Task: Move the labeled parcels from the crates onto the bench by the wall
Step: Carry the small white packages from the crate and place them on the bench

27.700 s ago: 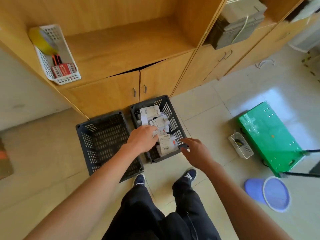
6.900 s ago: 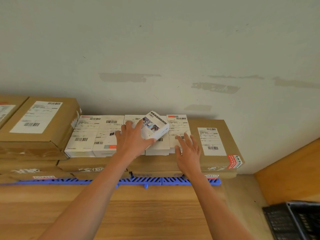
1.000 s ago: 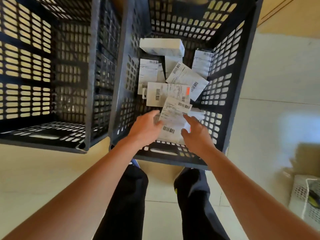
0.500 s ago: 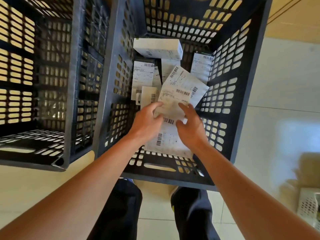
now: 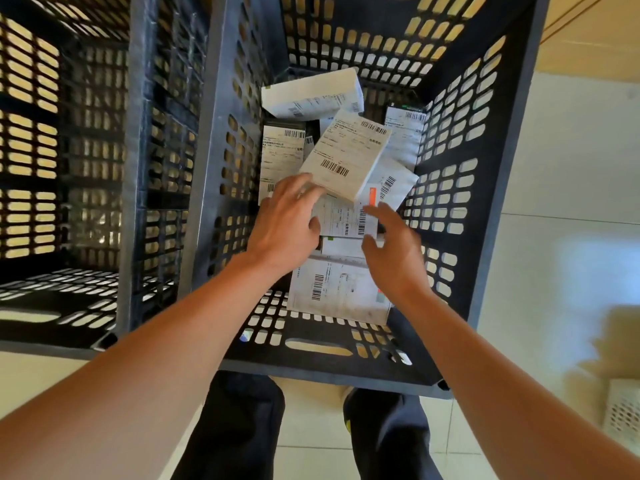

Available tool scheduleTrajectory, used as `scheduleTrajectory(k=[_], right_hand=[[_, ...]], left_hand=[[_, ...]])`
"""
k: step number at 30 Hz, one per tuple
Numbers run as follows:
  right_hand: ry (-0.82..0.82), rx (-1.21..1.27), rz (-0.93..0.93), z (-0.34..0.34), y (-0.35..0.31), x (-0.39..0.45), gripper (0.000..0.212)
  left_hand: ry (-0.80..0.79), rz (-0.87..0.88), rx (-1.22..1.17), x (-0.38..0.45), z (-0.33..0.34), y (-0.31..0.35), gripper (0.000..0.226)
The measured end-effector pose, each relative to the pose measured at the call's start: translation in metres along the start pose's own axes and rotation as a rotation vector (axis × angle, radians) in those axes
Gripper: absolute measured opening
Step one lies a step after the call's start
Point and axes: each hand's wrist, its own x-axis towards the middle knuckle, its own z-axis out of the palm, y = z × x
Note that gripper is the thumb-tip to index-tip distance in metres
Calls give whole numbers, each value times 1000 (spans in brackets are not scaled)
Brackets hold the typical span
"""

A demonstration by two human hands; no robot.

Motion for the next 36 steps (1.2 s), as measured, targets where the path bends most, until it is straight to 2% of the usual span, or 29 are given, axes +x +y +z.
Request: scheduleTrajectory(k=[5,9,14,17,20,24,29,36], right_hand=[[-95,-210,-88,17,14,-12,62],[-165,-271,-111,21,7,-7,72],[-154,-333,-109,25,7,-4,65],[-123,-402,-177,29,12,-17,58],[-195,-491,-219,34,19,-31,56],[-324,-685,-211,34,30,-39,66],[-347,-789,-264,40,37,-37,85],[-352,-828,-293,44,45,-33,99]], left_hand=[[39,32,62,1,8,-14,74],[-75,22,216,3,12,-19,81],[-201,93,318,15,12,-26,94],[-283,91,367,23,12,-28,94],[-309,101,426,26,14,-35,101],[-314,112,510,25,15,-41,113],[-266,114,587,23,22,-46,121],[-182,60,609,19,27,-51,121]])
